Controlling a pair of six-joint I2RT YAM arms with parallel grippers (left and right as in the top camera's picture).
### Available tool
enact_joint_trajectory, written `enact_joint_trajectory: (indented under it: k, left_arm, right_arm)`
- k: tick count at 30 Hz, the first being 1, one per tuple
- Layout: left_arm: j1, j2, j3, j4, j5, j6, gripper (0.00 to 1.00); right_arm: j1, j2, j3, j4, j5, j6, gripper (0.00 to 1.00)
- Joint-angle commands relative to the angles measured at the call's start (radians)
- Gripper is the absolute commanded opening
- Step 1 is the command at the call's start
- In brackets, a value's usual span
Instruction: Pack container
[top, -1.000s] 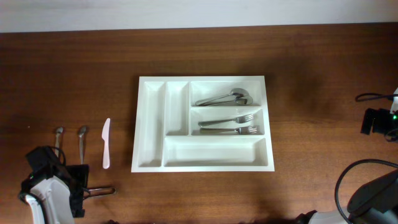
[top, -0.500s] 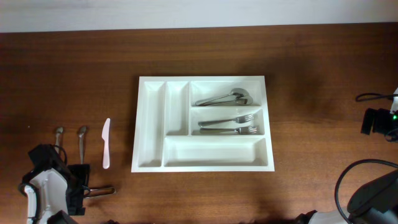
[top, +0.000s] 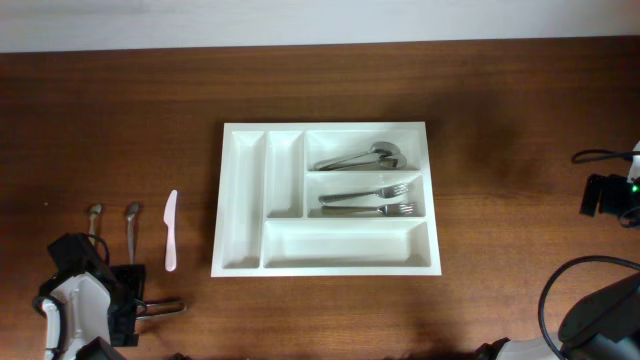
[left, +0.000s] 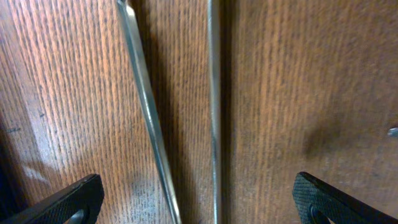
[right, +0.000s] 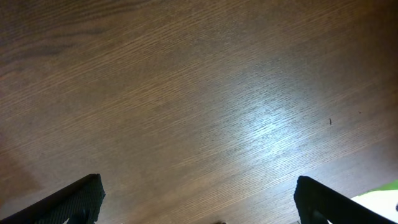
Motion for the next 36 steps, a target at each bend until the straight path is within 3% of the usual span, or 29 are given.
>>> enact_joint_trajectory:
  k: [1, 8, 21, 25, 36]
  left_arm:
    - [0.005, 0.007, -0.018, 0.006, -0.011, -0.016, 0.99]
    - [0.005, 0.007, -0.048, 0.078, 0.043, 0.052, 0.99]
    - [0.005, 0.007, -0.051, 0.086, 0.038, 0.05, 0.99]
    - [0.005, 0.007, -0.053, 0.044, -0.007, -0.044, 0.99]
    - [0.005, 0.007, -0.063, 0.067, -0.019, -0.043, 0.99]
  right_arm:
    - [0.002, -0.022, -0.002, 0.003, -0.002, -0.006, 0.99]
    - [0.002, -0.022, -0.002, 0.003, -0.002, -0.006, 0.99]
    - [0.002, -0.022, -0.002, 0.003, -0.002, -0.006, 0.99]
    - [0.002, -0.022, -0.002, 0.003, -0.002, -0.006, 0.99]
    - [0.002, -0.022, -0.002, 0.003, -0.002, -0.006, 0.99]
